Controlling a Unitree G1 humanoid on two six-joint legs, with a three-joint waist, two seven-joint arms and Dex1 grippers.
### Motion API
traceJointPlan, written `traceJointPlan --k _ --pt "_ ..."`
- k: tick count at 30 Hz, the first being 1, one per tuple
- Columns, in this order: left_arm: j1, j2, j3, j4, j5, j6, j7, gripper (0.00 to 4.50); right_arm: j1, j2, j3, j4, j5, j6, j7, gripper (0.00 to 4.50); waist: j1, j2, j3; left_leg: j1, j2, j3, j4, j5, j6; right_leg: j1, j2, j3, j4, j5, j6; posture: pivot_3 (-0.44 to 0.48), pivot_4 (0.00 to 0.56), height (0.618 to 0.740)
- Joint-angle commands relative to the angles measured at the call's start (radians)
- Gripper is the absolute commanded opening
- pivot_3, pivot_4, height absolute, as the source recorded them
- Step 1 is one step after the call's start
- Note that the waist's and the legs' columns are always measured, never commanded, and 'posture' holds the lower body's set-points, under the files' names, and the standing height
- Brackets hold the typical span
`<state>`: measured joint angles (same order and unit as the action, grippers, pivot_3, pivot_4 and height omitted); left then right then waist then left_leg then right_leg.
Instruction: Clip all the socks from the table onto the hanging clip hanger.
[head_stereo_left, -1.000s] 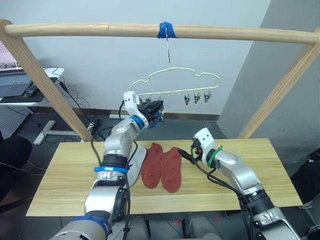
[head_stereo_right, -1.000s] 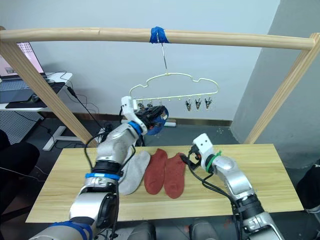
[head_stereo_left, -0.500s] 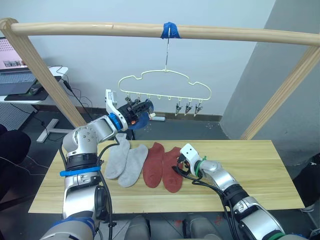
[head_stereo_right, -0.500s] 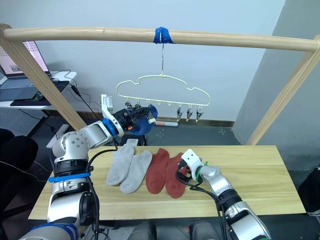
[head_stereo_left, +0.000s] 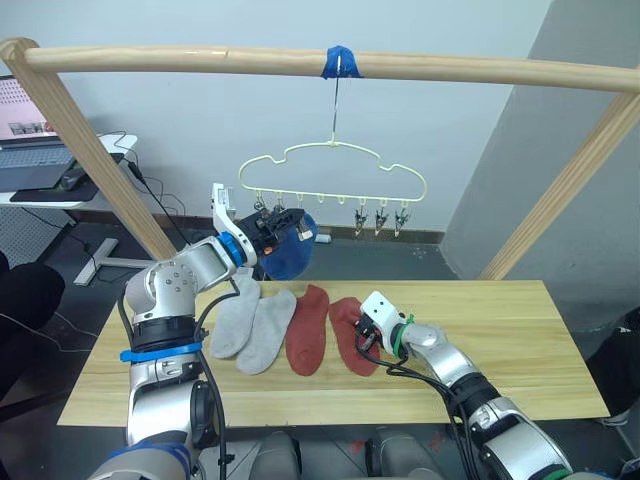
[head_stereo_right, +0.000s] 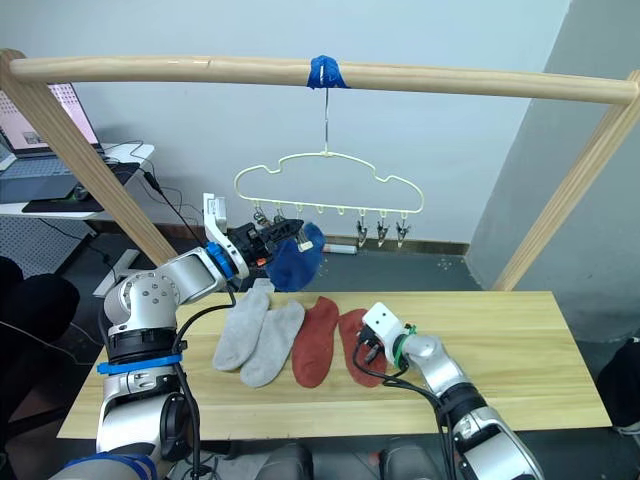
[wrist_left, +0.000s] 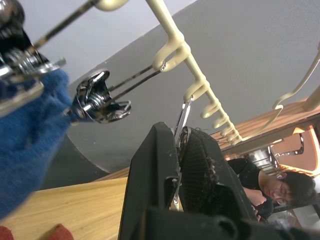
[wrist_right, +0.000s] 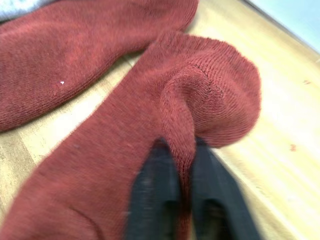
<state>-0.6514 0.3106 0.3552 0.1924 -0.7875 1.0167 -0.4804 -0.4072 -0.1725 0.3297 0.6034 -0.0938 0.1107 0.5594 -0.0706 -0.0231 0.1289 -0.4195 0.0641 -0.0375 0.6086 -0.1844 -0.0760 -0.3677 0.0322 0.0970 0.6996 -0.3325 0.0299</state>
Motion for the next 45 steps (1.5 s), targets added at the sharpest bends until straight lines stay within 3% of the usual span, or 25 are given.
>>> traceJointPlan --k 1,8,12,45 --pt "0.007 0.002 0.005 -0.030 -0.022 0.018 0.010 0.18 0.051 -0.047 -0.053 -0.218 0.052 -0.020 0.047 0.05 0.004 0.000 0.000 0.000 0.000 0.000 0.000 0.000 0.000 0.000 0.000 0.000 0.000 0.000 0.001 0.036 0.118 0.740" --pt "-0.003 -0.001 0.021 -0.002 -0.067 0.062 0.023 0.18 0.177 -0.074 -0.116 -0.635 0.285 0.162 0.180 0.05 0.007 0.000 0.000 0.000 0.000 0.000 0.000 0.000 0.000 0.000 0.000 0.000 0.000 -0.002 0.004 0.013 0.113 0.740" --pt "-0.017 -0.012 0.025 0.010 -0.097 0.084 0.027 0.18 0.177 -0.047 -0.146 -0.753 0.408 0.299 0.181 0.05 0.008 0.000 0.000 0.000 0.000 0.000 0.000 0.000 0.000 0.000 0.000 0.000 0.000 -0.002 0.004 0.006 0.109 0.740" --pt "-0.011 -0.026 0.006 -0.020 -0.128 0.105 0.008 0.18 0.084 0.006 -0.165 -0.717 0.474 0.339 0.122 0.05 0.011 0.000 0.000 -0.002 0.000 0.000 0.000 0.000 0.000 -0.002 0.000 0.000 -0.001 -0.002 0.004 0.001 0.095 0.740"
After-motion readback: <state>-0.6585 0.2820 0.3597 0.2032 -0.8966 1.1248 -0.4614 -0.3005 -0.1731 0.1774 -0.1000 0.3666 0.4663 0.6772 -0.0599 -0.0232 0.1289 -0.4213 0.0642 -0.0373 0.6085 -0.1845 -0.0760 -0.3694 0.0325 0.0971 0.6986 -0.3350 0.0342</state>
